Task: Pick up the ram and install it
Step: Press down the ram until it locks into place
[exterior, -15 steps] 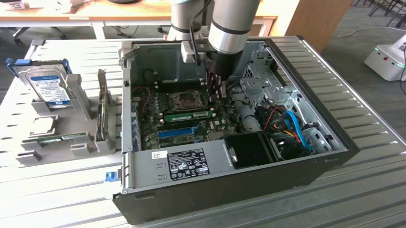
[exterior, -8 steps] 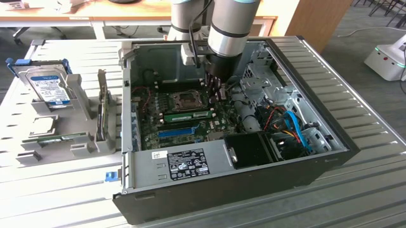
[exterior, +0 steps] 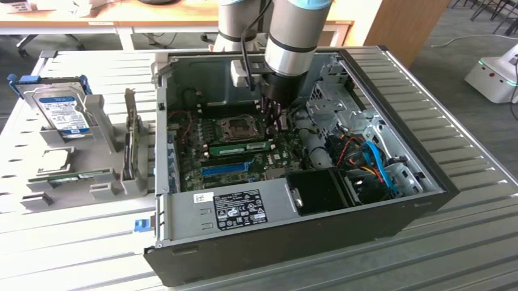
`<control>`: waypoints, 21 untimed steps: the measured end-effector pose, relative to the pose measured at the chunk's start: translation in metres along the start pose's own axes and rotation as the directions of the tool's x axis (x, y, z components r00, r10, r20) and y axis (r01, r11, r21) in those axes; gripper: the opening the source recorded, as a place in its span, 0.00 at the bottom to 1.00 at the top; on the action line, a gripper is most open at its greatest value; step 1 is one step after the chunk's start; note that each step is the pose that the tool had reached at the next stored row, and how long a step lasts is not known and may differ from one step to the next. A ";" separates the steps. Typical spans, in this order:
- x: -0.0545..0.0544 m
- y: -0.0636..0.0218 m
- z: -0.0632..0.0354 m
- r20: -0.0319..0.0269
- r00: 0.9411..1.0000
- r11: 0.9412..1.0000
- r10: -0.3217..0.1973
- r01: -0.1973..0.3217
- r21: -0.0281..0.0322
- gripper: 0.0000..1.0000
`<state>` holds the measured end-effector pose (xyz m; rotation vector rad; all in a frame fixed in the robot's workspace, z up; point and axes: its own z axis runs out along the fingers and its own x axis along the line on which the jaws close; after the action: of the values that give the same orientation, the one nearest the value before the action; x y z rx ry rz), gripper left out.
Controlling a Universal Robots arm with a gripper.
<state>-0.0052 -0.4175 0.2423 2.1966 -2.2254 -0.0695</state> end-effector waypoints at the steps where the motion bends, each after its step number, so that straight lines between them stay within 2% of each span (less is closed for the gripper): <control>1: 0.000 0.0000 0.0008 0.000 1.000 1.000 0.000 0.000 0.000 0.11; 10: 0.000 -0.0002 0.0027 0.000 1.000 1.000 0.000 0.000 0.000 0.11; 21: 0.000 -0.0081 0.0024 0.000 1.000 1.000 0.000 0.000 0.000 0.11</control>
<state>0.0028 -0.4175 0.2396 2.1966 -2.2253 -0.0695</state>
